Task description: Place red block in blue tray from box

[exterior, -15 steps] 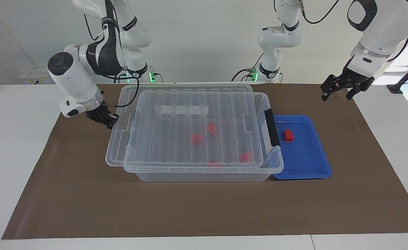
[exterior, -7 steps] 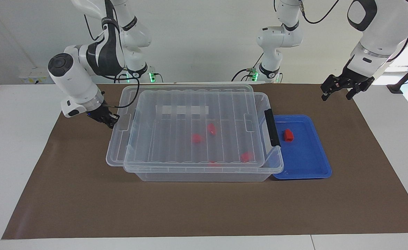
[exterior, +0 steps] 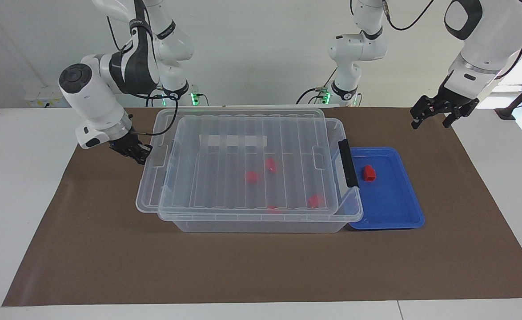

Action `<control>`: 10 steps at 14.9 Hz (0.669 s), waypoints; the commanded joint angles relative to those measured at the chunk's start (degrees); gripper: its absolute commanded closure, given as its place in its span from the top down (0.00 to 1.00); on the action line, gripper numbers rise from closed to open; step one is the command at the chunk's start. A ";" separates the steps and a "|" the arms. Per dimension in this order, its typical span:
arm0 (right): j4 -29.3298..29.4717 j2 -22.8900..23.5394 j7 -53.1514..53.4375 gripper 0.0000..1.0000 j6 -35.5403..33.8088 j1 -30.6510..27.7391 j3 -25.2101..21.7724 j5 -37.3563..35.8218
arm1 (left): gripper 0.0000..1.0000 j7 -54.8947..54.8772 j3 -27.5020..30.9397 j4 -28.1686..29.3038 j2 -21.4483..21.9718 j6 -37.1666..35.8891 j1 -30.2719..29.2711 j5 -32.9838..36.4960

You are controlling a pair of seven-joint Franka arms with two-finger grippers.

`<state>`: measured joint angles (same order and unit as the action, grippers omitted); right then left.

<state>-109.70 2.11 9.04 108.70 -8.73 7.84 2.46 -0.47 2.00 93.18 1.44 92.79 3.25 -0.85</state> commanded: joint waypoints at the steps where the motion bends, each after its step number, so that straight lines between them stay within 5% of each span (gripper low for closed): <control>1: 5.35 -0.27 -7.44 1.00 -4.80 -1.99 0.16 -0.08 | 1.00 -0.67 -0.33 0.16 0.85 -0.86 -0.70 0.06; 6: 16.17 -0.27 -7.64 1.00 -17.00 -1.47 0.42 -2.54 | 1.00 -0.67 -0.33 0.16 0.85 -0.86 -0.70 0.06; 10: 17.07 -0.88 -8.69 1.00 -19.84 -2.35 0.07 -4.12 | 1.00 -0.67 -0.33 0.16 0.76 -0.86 -0.70 0.06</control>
<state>-93.14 1.03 2.41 89.87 -10.16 7.77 -0.16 -0.47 2.00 93.18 1.44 92.79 3.25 -0.85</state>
